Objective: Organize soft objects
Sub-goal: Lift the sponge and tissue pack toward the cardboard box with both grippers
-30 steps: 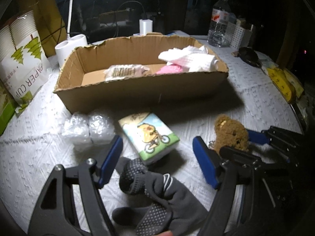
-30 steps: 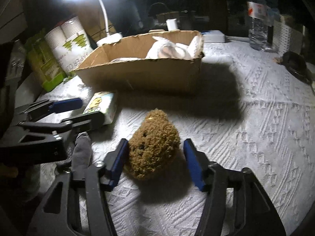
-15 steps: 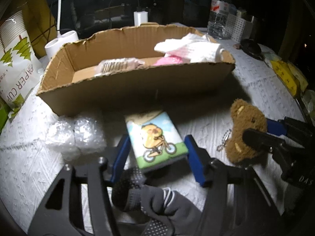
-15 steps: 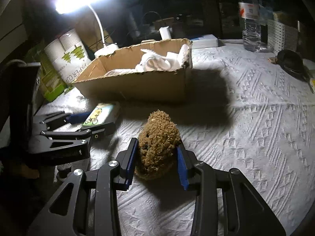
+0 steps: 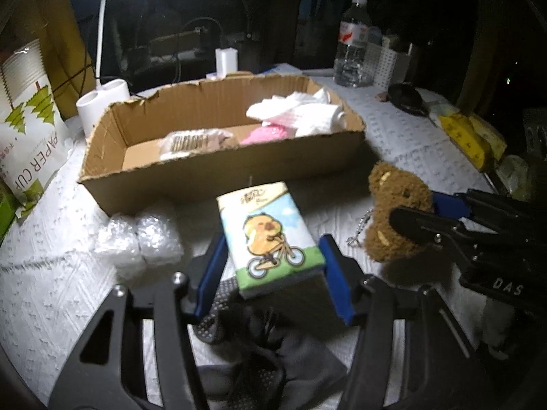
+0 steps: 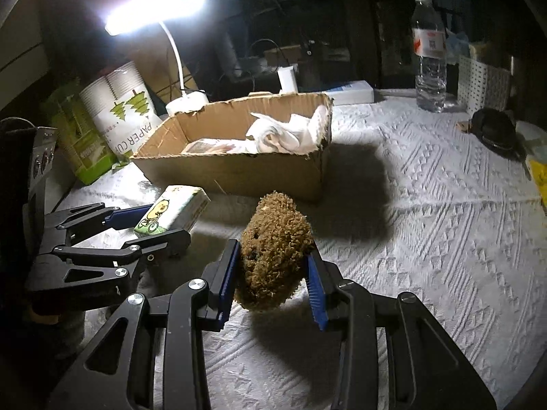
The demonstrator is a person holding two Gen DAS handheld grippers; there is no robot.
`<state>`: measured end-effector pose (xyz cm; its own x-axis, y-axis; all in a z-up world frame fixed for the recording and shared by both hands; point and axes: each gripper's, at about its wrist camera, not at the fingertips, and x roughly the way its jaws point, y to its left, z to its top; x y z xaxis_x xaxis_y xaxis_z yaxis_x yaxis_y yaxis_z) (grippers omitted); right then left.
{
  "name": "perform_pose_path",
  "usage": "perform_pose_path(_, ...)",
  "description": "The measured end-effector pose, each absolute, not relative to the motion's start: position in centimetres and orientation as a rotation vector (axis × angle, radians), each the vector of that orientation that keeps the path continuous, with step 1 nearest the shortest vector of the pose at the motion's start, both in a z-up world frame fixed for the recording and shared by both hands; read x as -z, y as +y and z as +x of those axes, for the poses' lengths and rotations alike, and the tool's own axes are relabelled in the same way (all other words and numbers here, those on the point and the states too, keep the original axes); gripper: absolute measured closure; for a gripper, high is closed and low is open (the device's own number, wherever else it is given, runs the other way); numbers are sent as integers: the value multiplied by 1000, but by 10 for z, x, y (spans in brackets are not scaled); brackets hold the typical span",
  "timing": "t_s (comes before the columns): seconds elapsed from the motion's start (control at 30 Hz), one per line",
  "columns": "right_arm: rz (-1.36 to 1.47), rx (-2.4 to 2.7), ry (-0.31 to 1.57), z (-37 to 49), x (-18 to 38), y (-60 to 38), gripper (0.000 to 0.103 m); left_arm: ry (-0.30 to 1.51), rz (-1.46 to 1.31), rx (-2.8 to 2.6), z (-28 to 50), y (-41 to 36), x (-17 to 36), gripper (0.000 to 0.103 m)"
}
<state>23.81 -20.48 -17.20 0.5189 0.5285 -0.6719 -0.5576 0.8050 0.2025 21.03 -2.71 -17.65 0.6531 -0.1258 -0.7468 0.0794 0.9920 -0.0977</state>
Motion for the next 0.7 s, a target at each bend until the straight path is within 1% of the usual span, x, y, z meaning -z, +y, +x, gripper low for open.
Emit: perform_pose_path(0.7, -122, -661, 723, 229, 134, -162, 64, 742, -95, 115, 188, 21, 140, 47)
